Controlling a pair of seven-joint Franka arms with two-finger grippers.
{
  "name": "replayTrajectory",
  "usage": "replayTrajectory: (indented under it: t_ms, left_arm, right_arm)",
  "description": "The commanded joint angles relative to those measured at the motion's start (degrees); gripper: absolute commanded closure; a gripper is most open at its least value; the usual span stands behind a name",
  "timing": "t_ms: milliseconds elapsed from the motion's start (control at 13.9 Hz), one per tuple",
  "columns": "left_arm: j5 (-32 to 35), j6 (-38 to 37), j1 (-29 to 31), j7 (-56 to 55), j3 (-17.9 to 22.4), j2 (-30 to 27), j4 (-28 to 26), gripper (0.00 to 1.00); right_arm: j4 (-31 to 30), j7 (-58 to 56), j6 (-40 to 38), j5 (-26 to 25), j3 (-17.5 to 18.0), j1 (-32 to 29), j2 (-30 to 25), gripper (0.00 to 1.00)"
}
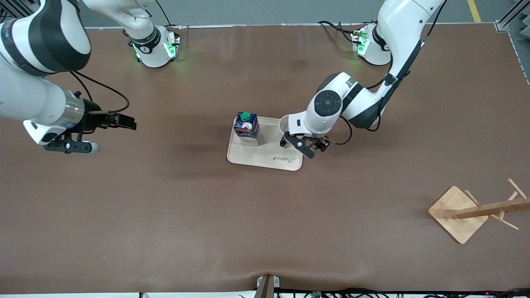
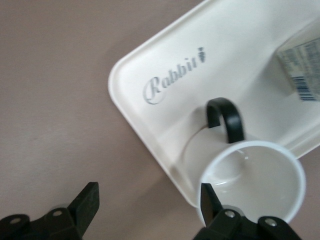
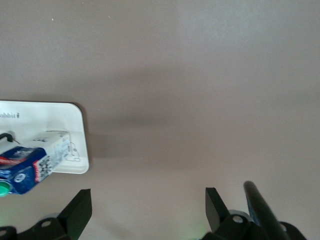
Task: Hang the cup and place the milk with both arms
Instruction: 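Grasp the mug rim with the left gripper while the right gripper approaches, then lift the mug with the left gripper while the right gripper reaches milk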
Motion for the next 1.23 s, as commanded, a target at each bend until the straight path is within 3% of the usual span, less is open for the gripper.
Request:
replayTrajectory:
  t_ms: [0,216,577,649,865,938,1154]
  left_arm:
    - [0.10,-0.84,-1.28,-1.51,0.17,-0.67,0.13,0.10]
    - [0.10,-0.75,-2.94,-4.58,0.17,0.72,0.66,0.13]
    - [0.80,-0.75,-4.44,-6.09,0.25,2.84,1.01,0.33]
    - [0.80,-0.75,-4.87,-6.09,0.34,3.10,1.45,0.42]
    - [0.80,-0.75,-5.14,-6.17,0.52,3.54,1.80,0.94]
    - [0.80,-0.75,-5.14,-6.17,0.61,3.54,1.98,1.00]
    - [0.80,-1.01,-4.35,-6.00,0.78,2.93,3.38,1.00]
  right_arm:
    - [1.00,7.18,-0.55,1.11,-0.50,2.73,0.01,0.00]
    - [0.92,8.61,-0.46,1.11,-0.41,3.43,0.01,0.00]
    - [0.83,12.81,-0.81,1.20,-0.41,5.27,0.45,0.00]
    - [0.83,14.13,-0.55,1.20,-0.41,5.46,0.45,0.00]
    - [0.74,14.41,-0.99,1.20,-0.41,5.63,0.97,0.00]
    - [0.74,14.41,-1.07,1.20,-0.41,5.81,1.41,0.00]
    - [0.74,14.49,-0.90,1.20,-0.41,7.39,1.59,0.00]
